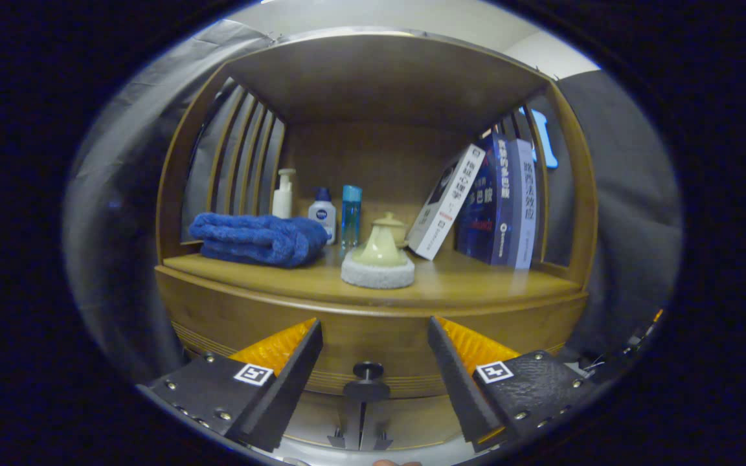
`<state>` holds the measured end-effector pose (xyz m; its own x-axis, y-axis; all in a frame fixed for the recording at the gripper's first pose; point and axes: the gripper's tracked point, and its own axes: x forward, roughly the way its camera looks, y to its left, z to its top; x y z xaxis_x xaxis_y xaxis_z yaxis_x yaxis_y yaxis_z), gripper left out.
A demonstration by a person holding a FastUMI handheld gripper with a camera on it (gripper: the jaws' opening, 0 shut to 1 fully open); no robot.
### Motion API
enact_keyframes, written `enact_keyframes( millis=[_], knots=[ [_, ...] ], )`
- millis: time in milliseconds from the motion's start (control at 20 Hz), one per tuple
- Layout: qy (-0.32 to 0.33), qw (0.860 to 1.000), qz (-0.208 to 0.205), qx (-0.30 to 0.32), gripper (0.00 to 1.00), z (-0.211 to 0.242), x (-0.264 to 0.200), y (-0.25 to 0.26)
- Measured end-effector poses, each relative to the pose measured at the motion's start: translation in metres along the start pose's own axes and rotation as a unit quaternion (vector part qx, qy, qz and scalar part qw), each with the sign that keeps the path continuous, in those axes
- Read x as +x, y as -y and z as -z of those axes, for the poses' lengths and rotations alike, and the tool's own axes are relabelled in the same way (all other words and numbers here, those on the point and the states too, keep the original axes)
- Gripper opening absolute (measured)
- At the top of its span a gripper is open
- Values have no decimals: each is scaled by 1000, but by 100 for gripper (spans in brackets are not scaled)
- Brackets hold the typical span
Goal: Pull open the drawer, take out the items inside it, and place them on the countertop above the cabinet.
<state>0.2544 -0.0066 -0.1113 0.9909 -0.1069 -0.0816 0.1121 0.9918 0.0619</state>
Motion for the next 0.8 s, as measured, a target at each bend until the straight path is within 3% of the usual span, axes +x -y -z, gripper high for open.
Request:
enact_keyframes(
  millis=[550, 800],
  knots=[
    [66, 997, -32, -10, 98, -107, -138, 35],
    [69, 997, -15, -20, 98, -127, -188, 80]
  ],
)
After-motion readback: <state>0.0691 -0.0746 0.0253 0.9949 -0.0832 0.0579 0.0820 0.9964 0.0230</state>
